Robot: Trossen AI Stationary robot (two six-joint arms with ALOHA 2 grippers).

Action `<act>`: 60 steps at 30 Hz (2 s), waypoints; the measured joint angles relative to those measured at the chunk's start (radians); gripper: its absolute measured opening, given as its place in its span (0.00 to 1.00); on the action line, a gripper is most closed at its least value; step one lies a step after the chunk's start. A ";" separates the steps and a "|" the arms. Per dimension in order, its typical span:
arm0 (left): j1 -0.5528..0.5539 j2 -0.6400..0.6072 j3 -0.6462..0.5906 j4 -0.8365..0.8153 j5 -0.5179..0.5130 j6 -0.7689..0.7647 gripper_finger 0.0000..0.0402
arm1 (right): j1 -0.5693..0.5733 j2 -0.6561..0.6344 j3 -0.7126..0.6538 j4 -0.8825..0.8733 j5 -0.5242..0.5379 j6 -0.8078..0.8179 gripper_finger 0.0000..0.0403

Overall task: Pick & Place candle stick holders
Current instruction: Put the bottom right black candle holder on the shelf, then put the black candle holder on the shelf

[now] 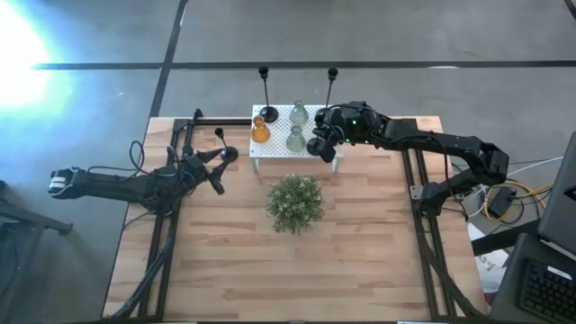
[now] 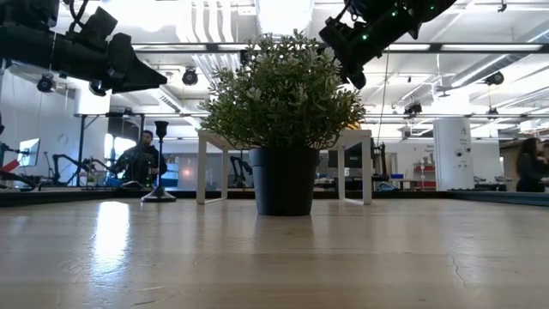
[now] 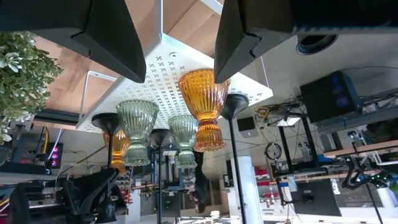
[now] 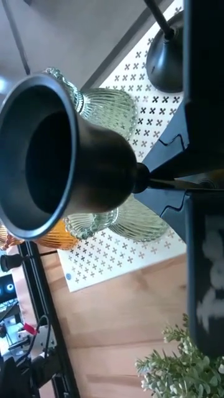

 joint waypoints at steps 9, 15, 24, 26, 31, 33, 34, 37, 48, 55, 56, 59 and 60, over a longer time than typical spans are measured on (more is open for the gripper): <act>0.000 0.000 0.000 0.000 0.000 0.000 0.49 | 0.000 0.000 0.000 -0.006 -0.003 0.009 0.08; 0.000 0.000 0.000 0.000 0.000 0.000 0.49 | 0.000 0.000 0.000 -0.007 -0.017 0.018 0.14; 0.000 0.000 0.000 0.000 0.000 0.000 0.49 | -0.001 -0.004 0.000 -0.008 -0.021 0.041 0.33; 0.000 0.000 0.000 0.000 0.000 0.000 0.49 | -0.001 -0.009 0.000 -0.010 -0.021 0.041 0.37; 0.000 0.000 0.000 0.000 0.000 0.000 0.49 | -0.001 -0.038 0.000 -0.031 -0.021 0.042 0.45; 0.000 0.000 0.000 0.000 0.000 0.000 0.49 | 0.000 -0.054 0.000 -0.047 -0.021 0.046 0.47; 0.000 0.000 0.000 0.000 0.000 0.000 0.49 | 0.001 -0.064 0.000 -0.057 -0.021 0.048 0.48; 0.000 0.000 0.000 0.000 0.000 0.000 0.49 | 0.010 -0.101 0.000 -0.090 -0.021 0.054 0.49; 0.000 0.000 0.000 0.000 0.000 0.000 0.49 | 0.142 -0.349 0.000 -0.391 -0.023 0.119 0.45; 0.000 0.000 0.000 0.000 0.000 0.000 0.49 | 0.258 -0.516 -0.113 -0.476 -0.021 0.186 0.37; 0.000 0.000 0.000 0.000 0.000 0.000 0.49 | 0.270 -0.539 -0.152 -0.475 -0.021 0.207 0.35; 0.000 0.000 0.000 0.000 0.000 0.000 0.49 | 0.297 -0.613 -0.290 -0.426 -0.021 0.272 0.29; 0.000 0.000 0.000 0.000 0.000 0.000 0.49 | 0.302 -0.637 -0.335 -0.391 -0.021 0.286 0.26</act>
